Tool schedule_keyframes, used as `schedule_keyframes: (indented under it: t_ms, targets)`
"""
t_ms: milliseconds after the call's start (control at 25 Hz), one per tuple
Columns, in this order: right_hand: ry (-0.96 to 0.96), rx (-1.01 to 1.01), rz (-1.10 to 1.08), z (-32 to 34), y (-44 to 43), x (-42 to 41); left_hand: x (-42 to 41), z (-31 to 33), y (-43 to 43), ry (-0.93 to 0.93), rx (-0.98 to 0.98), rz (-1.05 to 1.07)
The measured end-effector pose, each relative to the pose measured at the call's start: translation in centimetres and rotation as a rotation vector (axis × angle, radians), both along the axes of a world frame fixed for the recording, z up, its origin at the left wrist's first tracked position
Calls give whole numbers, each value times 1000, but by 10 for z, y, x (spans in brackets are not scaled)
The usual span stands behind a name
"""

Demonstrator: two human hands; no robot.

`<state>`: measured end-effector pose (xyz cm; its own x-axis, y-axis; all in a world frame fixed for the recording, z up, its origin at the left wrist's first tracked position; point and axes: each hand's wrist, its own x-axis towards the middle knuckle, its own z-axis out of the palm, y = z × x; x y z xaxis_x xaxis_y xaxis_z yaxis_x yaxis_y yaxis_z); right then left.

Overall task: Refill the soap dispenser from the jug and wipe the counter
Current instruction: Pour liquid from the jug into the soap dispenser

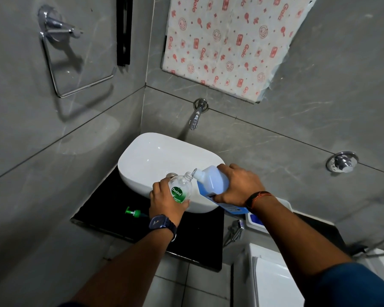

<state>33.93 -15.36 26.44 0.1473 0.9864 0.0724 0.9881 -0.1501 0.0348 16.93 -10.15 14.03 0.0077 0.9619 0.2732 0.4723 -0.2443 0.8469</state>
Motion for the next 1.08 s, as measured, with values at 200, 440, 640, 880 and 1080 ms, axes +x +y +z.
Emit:
schedule_keyframes:
  t_ms: [200, 440, 640, 880, 1080]
  targets:
    - [-53, -14, 7, 2, -1, -2, -1, -1, -1, 27, -37, -16]
    - [-102, -19, 19, 4, -2, -3, -4, 1, -2, 41, -18, -29]
    - [-132, -10, 27, 3, 0, -4, -6, -1, -4, 52, -25, -25]
    - [-166, 1, 36, 1, 2, -5, -8, -3, -2, 59, -23, -21]
    - [-179, 0, 36, 3, 6, -5, -6, -2, 0, 57, -23, -21]
